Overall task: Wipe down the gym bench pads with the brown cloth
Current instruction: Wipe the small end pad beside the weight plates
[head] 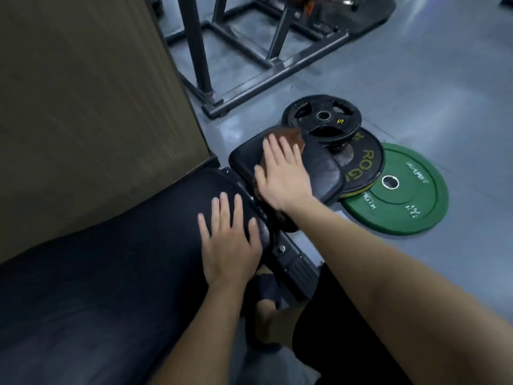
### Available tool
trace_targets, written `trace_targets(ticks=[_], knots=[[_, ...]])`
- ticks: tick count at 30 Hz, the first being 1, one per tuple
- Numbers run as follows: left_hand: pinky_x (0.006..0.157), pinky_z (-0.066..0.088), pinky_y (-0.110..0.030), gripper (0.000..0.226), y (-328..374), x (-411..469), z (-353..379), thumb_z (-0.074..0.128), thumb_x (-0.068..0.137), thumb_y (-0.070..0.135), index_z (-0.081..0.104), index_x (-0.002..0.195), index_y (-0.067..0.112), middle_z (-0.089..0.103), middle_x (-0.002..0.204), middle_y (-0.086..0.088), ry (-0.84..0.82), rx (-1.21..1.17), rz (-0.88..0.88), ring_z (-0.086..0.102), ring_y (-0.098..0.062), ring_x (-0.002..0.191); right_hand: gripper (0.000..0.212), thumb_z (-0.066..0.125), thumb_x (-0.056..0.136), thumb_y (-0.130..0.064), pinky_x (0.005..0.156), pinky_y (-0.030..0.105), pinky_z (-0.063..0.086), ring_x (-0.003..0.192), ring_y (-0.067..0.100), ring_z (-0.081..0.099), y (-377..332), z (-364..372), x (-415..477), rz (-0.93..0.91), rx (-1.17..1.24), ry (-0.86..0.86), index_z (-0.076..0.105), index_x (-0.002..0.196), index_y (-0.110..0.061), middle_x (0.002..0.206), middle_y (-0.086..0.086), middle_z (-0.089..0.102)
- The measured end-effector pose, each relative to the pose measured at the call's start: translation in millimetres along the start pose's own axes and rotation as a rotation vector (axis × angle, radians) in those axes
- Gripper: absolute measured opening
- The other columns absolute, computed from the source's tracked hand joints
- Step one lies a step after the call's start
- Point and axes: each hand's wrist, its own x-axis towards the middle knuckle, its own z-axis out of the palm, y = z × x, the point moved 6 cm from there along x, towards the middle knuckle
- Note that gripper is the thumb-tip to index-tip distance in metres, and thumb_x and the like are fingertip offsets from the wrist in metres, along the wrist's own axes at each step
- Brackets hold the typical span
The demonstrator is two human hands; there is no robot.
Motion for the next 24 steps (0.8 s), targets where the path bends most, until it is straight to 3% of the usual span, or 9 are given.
trace_targets(ticks=[7, 13, 18, 24], knots=[[0.126, 0.009, -0.055, 0.064, 0, 0, 1, 0.017, 0.104, 0.047, 0.017, 0.163, 0.021, 0.012, 0.171, -0.007, 0.005, -0.007, 0.018, 0.006, -0.022, 0.158, 0.072, 0.029, 0.102, -0.041, 0.128, 0.048, -0.003, 0.158, 0.027, 0.007, 7, 6, 82, 0.142, -0.058, -0.073, 0.009, 0.163, -0.008, 0.172, 0.008, 0.01], [0.126, 0.01, -0.052, 0.067, -2, 5, -2, 0.018, 0.102, 0.044, 0.017, 0.162, 0.014, 0.014, 0.17, -0.006, 0.002, -0.052, -0.017, 0.009, -0.02, 0.158, 0.071, 0.034, 0.101, -0.035, 0.128, 0.046, 0.0, 0.158, 0.028, 0.01, -8, -5, 2, -0.001, 0.04, -0.094, 0.01, 0.163, -0.01, 0.171, 0.006, 0.015], [0.126, 0.015, -0.05, 0.064, -6, 1, -6, 0.021, 0.103, 0.039, 0.028, 0.159, 0.009, 0.024, 0.167, -0.01, 0.049, -0.09, -0.045, 0.018, -0.022, 0.156, 0.074, 0.03, 0.098, -0.042, 0.128, 0.048, 0.012, 0.157, 0.027, 0.017, 10, -9, -94, -0.123, -0.051, -0.094, 0.019, 0.162, -0.007, 0.17, 0.007, 0.021], [0.126, 0.013, -0.051, 0.064, -5, -1, -5, 0.018, 0.102, 0.037, 0.028, 0.159, 0.009, 0.024, 0.167, -0.01, 0.063, -0.072, -0.037, 0.017, -0.023, 0.156, 0.079, 0.026, 0.099, -0.048, 0.128, 0.044, -0.001, 0.159, 0.027, 0.002, 58, -23, -73, 0.108, -0.041, -0.06, 0.007, 0.163, -0.005, 0.172, 0.013, 0.001]])
